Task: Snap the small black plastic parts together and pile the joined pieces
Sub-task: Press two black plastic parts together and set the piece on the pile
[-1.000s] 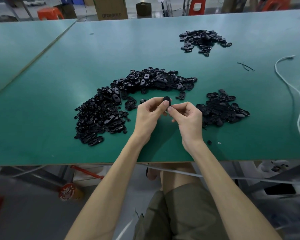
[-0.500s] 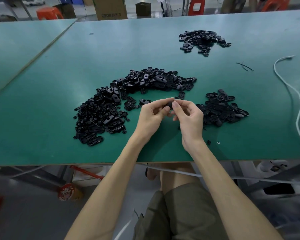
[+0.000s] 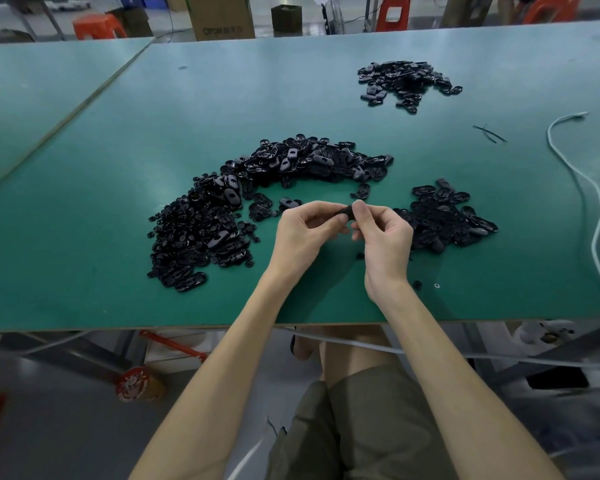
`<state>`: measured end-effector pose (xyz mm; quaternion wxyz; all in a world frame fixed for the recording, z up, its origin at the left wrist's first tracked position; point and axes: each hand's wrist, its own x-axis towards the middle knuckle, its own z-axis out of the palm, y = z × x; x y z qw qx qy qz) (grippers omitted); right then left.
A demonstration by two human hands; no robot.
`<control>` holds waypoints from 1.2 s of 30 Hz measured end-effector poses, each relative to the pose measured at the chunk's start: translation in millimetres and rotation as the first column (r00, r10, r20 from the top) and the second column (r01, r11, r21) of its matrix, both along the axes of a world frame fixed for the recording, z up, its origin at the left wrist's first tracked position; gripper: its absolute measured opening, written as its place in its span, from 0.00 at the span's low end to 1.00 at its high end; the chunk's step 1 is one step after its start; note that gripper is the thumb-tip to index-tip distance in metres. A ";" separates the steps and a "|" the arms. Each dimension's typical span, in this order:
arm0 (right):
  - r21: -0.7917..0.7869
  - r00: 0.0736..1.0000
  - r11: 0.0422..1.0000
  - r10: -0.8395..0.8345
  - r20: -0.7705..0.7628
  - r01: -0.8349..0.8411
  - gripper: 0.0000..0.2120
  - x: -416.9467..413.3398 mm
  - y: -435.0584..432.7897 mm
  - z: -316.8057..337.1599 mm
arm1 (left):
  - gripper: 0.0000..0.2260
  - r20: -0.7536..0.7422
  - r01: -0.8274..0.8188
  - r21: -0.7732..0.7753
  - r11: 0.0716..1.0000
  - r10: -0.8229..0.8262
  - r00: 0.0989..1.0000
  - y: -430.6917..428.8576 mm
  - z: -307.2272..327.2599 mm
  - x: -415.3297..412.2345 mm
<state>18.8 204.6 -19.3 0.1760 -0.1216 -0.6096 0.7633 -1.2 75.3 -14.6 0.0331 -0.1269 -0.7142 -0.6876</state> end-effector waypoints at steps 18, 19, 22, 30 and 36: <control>-0.014 0.999 0.999 0.037 -0.004 -0.037 0.13 -0.4 -0.2 0.7 | 0.04 0.068 0.023 -0.079 0.997 -0.018 0.998 1.7 0.2 -1.1; -0.014 0.999 0.999 0.037 -0.005 -0.038 0.13 -0.6 -0.4 0.4 | 0.04 0.073 0.026 -0.085 0.996 -0.020 0.997 2.1 0.8 -0.9; 0.000 0.999 0.999 0.039 -0.003 -0.039 0.13 -0.7 -1.1 -1.0 | 0.03 0.089 0.033 -0.100 0.994 -0.024 0.996 2.3 2.2 -0.7; 0.070 0.999 0.996 0.051 0.002 -0.051 0.11 -2.7 -1.7 -2.3 | 0.02 0.093 -0.022 -0.148 0.989 0.036 0.995 3.3 5.8 1.1; 0.119 0.998 0.991 0.051 0.023 -0.053 0.11 -3.6 -2.5 -2.5 | 0.02 0.093 -0.066 -0.193 0.979 0.085 0.992 5.6 7.2 0.7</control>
